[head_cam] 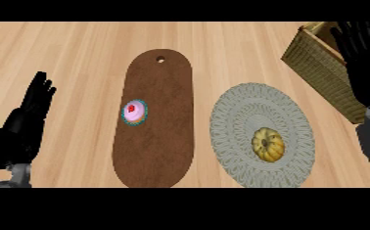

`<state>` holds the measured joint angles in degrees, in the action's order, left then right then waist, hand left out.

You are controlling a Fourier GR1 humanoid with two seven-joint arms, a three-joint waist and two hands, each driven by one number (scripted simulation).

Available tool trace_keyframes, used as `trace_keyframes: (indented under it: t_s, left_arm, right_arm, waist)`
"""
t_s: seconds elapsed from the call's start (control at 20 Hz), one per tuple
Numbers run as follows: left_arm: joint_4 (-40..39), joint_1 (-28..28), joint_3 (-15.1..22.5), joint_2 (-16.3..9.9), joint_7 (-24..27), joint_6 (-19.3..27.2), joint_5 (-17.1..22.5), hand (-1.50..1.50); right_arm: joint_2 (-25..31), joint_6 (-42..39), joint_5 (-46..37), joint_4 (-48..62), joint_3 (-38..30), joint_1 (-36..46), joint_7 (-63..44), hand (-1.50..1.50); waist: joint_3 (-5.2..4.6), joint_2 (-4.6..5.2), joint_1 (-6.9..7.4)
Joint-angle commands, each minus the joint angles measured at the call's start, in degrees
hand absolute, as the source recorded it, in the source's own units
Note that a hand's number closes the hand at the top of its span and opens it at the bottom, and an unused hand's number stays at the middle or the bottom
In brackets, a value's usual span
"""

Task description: Pick the squash from the placemat and place it in the basket

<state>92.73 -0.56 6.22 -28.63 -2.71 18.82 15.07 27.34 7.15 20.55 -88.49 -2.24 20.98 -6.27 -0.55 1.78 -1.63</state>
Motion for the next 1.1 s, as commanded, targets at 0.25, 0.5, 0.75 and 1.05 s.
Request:
trace_keyframes:
  t_s: [0.25,0.5,0.75,1.05]
  left_arm:
    - [-4.6,-8.9,0.7,-2.8,-7.1,-7.2,2.7,0.0]
    - [-7.1,-8.2,3.0,0.6,-7.2,-7.9,3.6,0.0]
    - [-10.5,-10.6,0.9,-0.3,-8.9,-9.5,4.8,0.0]
    - [-13.9,-10.9,0.8,1.1,-6.3,-10.3,3.8,0.0]
  right_arm:
    - [4.7,-15.5,-9.7,6.1,17.2,16.2,-4.9,1.5]
    - [6.8,-24.9,-29.8,-2.0,41.0,12.4,0.3,-1.5]
    - [-9.4,-11.3,-45.9,2.9,52.1,13.0,-8.8,-1.5]
    - [-21.6,-20.7,-48.8,10.4,53.2,22.6,-33.9,-1.5]
  waist:
    - [0.4,-0.47,5.48]
    - [0.23,-0.89,4.99]
    - [0.46,-1.58,2.77]
    - [0.31,-1.8,2.45]
